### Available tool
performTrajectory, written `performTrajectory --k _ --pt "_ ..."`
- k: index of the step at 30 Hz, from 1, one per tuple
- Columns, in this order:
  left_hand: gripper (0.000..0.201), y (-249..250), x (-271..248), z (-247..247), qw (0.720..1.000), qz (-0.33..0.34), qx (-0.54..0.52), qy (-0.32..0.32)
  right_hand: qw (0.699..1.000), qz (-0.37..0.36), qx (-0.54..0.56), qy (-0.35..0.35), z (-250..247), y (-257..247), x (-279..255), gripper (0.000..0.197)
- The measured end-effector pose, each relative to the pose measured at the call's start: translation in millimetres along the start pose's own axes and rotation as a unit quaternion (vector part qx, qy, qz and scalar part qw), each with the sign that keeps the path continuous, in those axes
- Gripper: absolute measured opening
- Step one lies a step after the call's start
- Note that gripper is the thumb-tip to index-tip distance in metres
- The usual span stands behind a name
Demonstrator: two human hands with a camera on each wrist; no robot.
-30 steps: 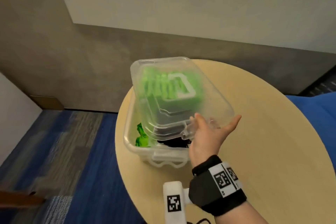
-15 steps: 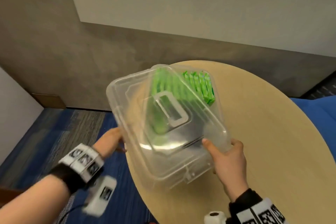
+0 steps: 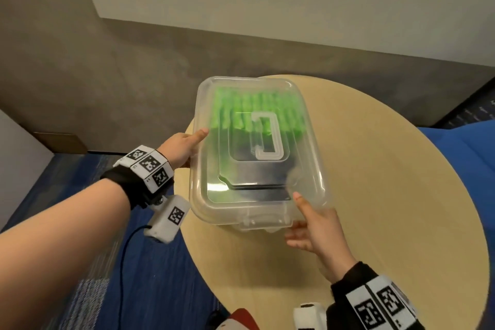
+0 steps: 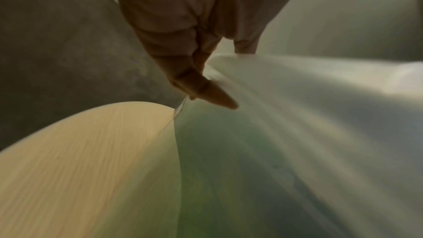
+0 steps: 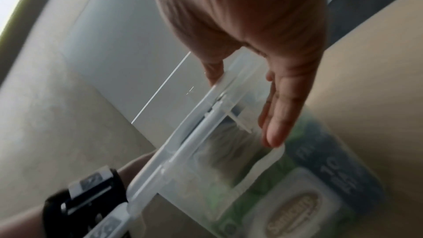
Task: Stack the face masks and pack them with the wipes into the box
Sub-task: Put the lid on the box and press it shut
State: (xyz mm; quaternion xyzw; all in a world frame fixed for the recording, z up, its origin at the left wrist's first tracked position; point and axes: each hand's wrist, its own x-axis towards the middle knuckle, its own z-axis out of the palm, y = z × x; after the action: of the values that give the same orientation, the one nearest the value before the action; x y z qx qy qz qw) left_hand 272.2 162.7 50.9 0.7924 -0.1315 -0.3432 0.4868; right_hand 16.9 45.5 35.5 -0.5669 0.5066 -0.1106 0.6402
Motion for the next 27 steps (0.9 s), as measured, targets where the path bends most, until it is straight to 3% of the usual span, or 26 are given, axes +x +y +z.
performTrajectory --k 4,6,8,13,15,17,20,23,25,27 --pt "0.056 -1 -3 -1 1.000 -0.004 -0.006 -0.012 0.993 0.001 0.103 -0.052 -9 -11 4 0.041" --pt "0.056 -1 -11 7 1.000 -0.014 -0.008 -0.026 0.993 0.004 0.107 -0.051 -23 -19 10 0.023" --pt "0.060 -2 -25 23 0.997 -0.030 -0.030 -0.060 0.996 -0.005 0.091 -0.017 -41 -27 20 0.018" --pt "0.056 -3 -68 86 0.977 -0.062 -0.064 -0.192 0.994 -0.048 0.029 0.091 -97 -41 50 0.028" --pt "0.055 -2 -70 103 0.972 -0.059 -0.061 -0.218 0.996 -0.044 -0.003 0.083 -112 -30 54 0.070" --pt "0.058 -1 -61 105 0.978 -0.068 -0.058 -0.189 0.995 -0.047 -0.044 0.079 -115 -18 43 0.088" --pt "0.059 1 -30 86 0.989 -0.079 -0.124 -0.034 0.998 -0.052 -0.027 0.038 -109 -8 27 0.080" --pt "0.077 9 3 57 0.985 -0.028 -0.143 0.087 0.997 -0.053 0.001 0.050 -102 -5 34 0.078" --pt "0.081 16 22 41 0.991 0.016 -0.095 0.095 0.997 -0.054 -0.009 0.063 -98 -5 43 0.082" --pt "0.069 23 34 36 0.995 0.036 -0.058 0.067 0.996 -0.056 -0.012 0.068 -98 -6 50 0.083"
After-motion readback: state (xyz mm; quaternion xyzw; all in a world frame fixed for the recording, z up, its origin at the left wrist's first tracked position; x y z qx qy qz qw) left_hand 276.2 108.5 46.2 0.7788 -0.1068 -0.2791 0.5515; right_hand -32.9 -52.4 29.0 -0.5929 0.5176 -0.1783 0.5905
